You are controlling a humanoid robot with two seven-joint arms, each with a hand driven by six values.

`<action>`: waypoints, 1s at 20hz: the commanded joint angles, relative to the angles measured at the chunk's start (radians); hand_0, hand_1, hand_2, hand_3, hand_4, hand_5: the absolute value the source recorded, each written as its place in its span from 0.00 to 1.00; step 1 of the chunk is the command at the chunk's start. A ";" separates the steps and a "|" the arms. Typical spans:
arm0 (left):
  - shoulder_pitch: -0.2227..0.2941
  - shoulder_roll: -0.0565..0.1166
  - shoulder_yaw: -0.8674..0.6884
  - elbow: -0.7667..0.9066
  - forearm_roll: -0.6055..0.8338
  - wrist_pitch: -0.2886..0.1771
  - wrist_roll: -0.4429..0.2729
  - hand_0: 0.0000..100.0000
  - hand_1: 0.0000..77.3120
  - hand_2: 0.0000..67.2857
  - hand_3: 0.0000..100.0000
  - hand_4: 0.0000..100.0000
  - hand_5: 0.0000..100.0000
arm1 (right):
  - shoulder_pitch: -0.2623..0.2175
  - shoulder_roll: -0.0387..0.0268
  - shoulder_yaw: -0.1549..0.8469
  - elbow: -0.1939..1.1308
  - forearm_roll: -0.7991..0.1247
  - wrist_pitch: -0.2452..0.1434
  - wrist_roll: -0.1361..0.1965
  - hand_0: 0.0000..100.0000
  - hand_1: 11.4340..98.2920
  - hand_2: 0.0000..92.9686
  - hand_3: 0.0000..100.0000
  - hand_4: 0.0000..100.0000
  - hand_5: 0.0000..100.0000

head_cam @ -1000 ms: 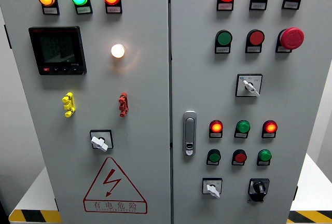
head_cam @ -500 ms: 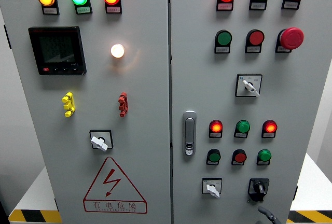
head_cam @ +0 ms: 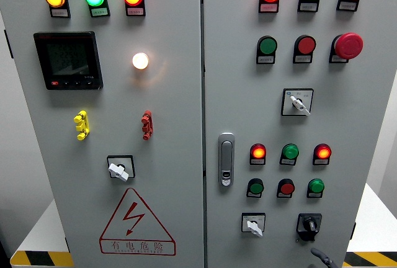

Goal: Trip black knob to open circuit

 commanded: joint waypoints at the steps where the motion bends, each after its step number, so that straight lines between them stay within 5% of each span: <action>1: 0.000 0.000 0.000 0.000 0.000 0.000 0.001 0.00 0.04 0.19 0.21 0.07 0.02 | 0.002 -0.0042 0.005 -0.002 0.000 0.000 0.000 0.79 0.38 0.02 0.88 0.94 1.00; 20: 0.002 0.000 0.000 0.000 0.000 0.000 0.000 0.00 0.04 0.19 0.21 0.07 0.02 | 0.060 -0.0103 0.006 0.001 0.000 0.000 -0.034 0.81 0.37 0.03 0.88 0.94 1.00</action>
